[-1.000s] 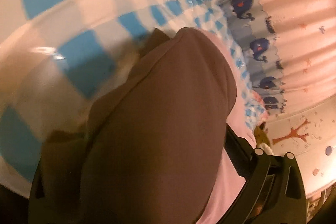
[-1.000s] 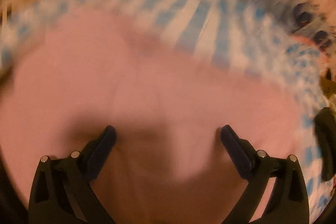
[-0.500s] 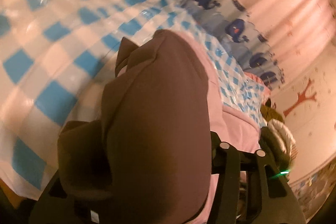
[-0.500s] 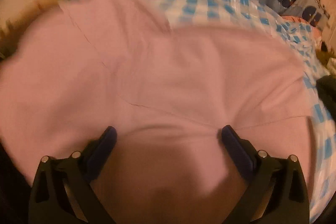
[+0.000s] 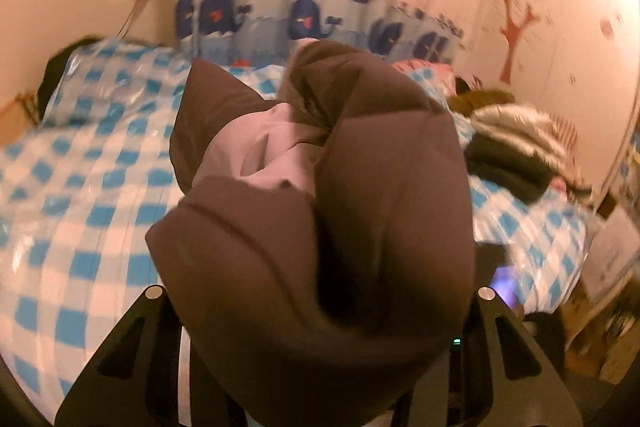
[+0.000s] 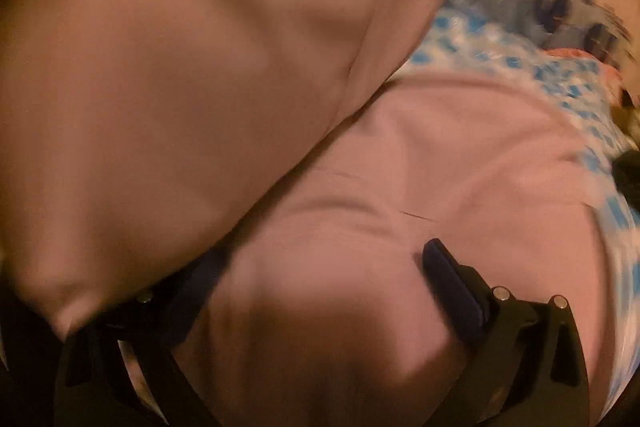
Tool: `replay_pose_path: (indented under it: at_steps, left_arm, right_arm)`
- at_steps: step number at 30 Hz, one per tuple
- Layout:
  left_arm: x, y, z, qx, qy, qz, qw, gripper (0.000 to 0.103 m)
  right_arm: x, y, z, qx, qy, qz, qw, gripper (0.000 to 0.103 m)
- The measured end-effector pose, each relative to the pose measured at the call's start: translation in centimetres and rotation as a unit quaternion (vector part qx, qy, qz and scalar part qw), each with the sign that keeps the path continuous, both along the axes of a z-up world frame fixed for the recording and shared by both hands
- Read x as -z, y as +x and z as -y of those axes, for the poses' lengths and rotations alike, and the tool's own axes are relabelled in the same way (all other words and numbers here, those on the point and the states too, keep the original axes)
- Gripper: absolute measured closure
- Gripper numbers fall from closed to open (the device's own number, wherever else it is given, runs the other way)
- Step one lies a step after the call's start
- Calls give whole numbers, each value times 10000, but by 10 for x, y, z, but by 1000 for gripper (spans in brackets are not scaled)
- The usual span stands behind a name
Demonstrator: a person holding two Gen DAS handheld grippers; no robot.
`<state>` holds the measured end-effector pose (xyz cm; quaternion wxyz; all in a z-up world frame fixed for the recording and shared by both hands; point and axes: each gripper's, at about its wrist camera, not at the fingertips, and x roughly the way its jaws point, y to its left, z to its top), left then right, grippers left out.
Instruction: Fold large clothes
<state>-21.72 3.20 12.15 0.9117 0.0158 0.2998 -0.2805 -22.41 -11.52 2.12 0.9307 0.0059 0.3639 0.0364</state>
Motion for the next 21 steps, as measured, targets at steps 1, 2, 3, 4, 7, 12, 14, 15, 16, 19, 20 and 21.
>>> replay_pose_path:
  at_steps: [1, 2, 3, 4, 7, 12, 14, 15, 16, 19, 20, 21]
  left_arm:
    - [0, -2, 9, 67, 101, 18, 9999, 64]
    - [1, -7, 23, 173, 322, 104, 9993, 64]
    - [4, -10, 35, 277, 461, 151, 9984, 64]
    - [6, -11, 44, 364, 540, 172, 9977, 64]
    - [11, -30, 90, 732, 981, 394, 9917, 64]
    - [23, -67, 151, 1175, 1514, 723, 9788, 65]
    - [29, -73, 169, 1258, 1761, 932, 9719, 65]
    - [33, -77, 177, 1303, 1873, 1004, 9684, 65]
    - [39, -82, 188, 1369, 2069, 1146, 9619, 65]
    - [62, -100, 221, 1679, 2611, 1517, 9384, 65]
    - [72, -108, 231, 1796, 2823, 1643, 9279, 65]
    - [80, -114, 240, 1891, 2991, 1714, 9195, 64]
  right_arm:
    - [-4, -13, 14, 147, 117, 121, 9998, 6]
    - [-6, -21, 26, 318, 160, 212, 9991, 6]
    - [-5, -26, 40, 433, 303, 261, 9983, 6]
    - [3, -26, 57, 415, 671, 159, 9968, 6]
    - [20, -25, 91, 273, 1805, 208, 9830, 6]
    - [-13, -45, 147, 700, 2095, 399, 9745, 7]
    - [-24, -61, 175, 1318, 1432, 384, 9801, 7]
    - [-28, -68, 186, 1451, 1293, 408, 9801, 7]
    - [-35, -76, 207, 1614, 1273, 496, 9774, 7]
    - [-60, -87, 249, 1575, 1629, 816, 9706, 7]
    - [-69, -85, 259, 1403, 1886, 872, 9681, 7]
    - [-78, -84, 259, 1236, 2115, 909, 9653, 7]
